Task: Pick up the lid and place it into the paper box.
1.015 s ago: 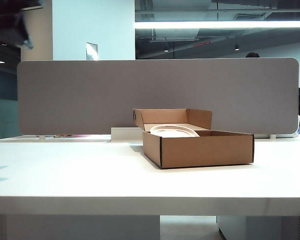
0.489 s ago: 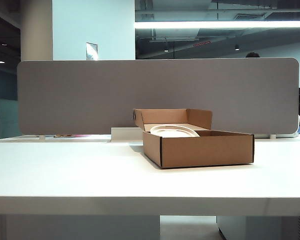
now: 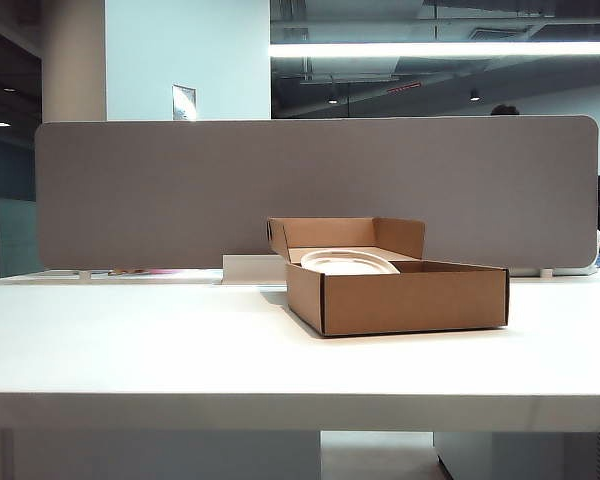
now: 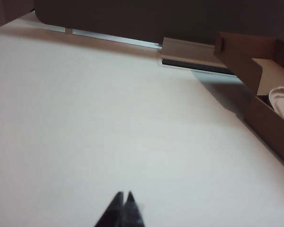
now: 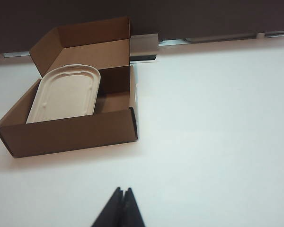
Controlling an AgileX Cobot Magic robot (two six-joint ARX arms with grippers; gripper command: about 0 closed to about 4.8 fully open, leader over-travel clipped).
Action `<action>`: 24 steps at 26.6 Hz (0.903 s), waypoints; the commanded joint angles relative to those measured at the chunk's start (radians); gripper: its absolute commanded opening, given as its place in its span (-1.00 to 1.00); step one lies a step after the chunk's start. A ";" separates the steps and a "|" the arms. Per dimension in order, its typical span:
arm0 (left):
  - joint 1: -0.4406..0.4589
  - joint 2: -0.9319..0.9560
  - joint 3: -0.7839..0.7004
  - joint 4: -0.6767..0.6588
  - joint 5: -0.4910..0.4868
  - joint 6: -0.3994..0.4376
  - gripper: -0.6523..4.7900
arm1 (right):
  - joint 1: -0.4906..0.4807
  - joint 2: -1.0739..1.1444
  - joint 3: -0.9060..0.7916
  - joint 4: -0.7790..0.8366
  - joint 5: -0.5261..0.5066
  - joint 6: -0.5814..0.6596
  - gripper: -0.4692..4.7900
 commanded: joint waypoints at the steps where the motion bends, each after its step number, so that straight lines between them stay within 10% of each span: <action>1: 0.000 -0.038 -0.027 0.013 0.000 0.000 -0.78 | 0.000 -0.001 -0.006 0.013 -0.001 -0.001 -0.85; 24: 0.148 -0.167 -0.107 0.057 0.152 0.036 -0.78 | 0.000 -0.002 -0.006 0.013 -0.001 -0.001 -0.85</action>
